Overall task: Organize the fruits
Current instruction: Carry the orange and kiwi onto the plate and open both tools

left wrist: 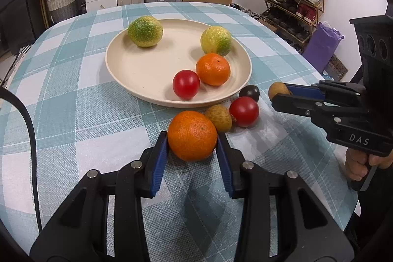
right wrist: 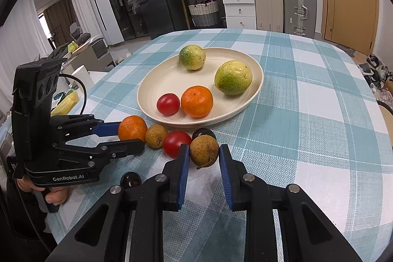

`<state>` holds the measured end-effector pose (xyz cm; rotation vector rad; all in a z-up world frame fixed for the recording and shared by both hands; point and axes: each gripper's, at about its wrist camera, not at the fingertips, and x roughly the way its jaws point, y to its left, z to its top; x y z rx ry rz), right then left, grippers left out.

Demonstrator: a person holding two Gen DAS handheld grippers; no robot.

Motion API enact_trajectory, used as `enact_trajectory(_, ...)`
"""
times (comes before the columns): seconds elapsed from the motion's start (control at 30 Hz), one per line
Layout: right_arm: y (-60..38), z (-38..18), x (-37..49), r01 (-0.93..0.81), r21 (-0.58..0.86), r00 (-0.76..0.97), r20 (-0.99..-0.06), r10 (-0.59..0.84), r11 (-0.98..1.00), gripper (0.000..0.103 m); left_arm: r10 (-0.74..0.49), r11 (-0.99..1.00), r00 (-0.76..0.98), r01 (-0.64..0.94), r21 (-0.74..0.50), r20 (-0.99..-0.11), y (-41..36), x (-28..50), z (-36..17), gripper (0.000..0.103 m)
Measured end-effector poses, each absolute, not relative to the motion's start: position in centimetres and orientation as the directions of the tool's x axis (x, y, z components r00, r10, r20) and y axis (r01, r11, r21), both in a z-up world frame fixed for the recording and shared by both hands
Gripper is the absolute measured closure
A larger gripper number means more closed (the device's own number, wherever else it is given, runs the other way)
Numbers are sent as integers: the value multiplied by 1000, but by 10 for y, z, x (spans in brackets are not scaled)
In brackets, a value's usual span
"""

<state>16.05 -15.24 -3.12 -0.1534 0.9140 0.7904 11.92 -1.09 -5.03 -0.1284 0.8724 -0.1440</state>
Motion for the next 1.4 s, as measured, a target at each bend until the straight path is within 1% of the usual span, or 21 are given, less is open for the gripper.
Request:
enact_trajectory(0.3,-156,-28,160,-663,207,370,-745,556,719,78,-177,981,677,64,-183,-715,-3,112,-38,67)
enact_trajectory(0.47,-158,-24,160,-658,215,386,-727,568,722,78,-173,977,733,46,-206,-658,6,106,-25,67)
enact_trajectory(0.6,-159,-22,162,-651,223,394,-718,574,726,78,-164,977,756,33,-213,-634,11,104,-17,67)
enact_trajectory(0.9,-161,-17,171,-633,238,414,-700,582,737,78,-145,978,771,16,-209,-620,19,109,-9,67)
enact_trajectory(1.4,-154,-9,187,-637,216,430,-697,574,740,78,-124,981,786,4,-196,-606,22,136,-1,67)
